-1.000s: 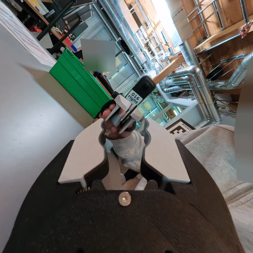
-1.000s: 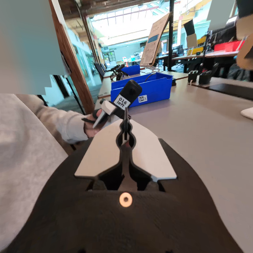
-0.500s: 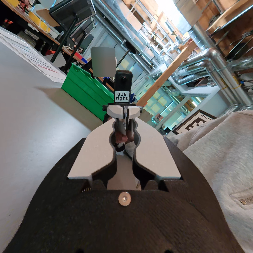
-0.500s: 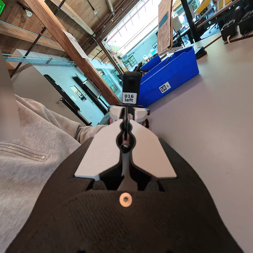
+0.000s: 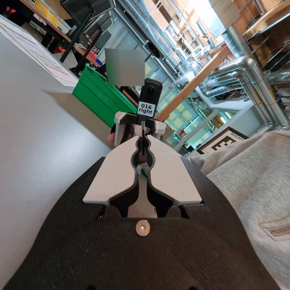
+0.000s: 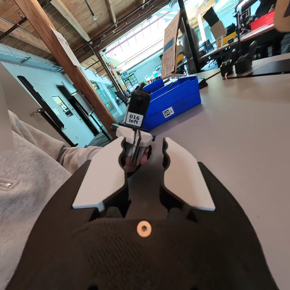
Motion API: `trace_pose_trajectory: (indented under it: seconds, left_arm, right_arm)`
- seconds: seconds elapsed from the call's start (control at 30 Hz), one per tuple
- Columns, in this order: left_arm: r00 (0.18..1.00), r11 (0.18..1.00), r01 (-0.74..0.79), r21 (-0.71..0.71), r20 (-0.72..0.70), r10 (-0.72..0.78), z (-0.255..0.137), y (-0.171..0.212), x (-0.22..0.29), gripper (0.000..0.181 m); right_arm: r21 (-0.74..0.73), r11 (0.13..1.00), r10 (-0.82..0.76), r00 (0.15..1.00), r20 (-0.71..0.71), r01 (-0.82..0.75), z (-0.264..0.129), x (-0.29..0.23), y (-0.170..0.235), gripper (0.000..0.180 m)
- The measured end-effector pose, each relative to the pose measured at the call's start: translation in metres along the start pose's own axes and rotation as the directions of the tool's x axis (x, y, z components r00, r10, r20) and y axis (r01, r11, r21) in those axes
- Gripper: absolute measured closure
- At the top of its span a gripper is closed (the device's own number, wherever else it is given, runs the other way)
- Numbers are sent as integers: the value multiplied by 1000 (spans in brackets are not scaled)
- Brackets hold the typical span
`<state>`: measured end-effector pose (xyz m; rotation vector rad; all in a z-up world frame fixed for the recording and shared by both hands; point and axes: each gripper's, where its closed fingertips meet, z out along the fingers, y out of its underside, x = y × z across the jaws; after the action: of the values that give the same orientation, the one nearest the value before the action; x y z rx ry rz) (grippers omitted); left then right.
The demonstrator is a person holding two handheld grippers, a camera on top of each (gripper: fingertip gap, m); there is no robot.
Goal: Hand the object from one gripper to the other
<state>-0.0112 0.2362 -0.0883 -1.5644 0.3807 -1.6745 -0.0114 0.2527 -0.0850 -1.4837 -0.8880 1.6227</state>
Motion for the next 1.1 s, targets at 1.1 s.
trace_pose_trajectory:
  seconds: [1.1]
  left_arm:
    - [998, 987, 56, 148, -29, -52, -11, -21, -1, 178]
  right_arm:
    - [-20, 999, 45, 999, 24, -45, 12, -5, 10, 146]
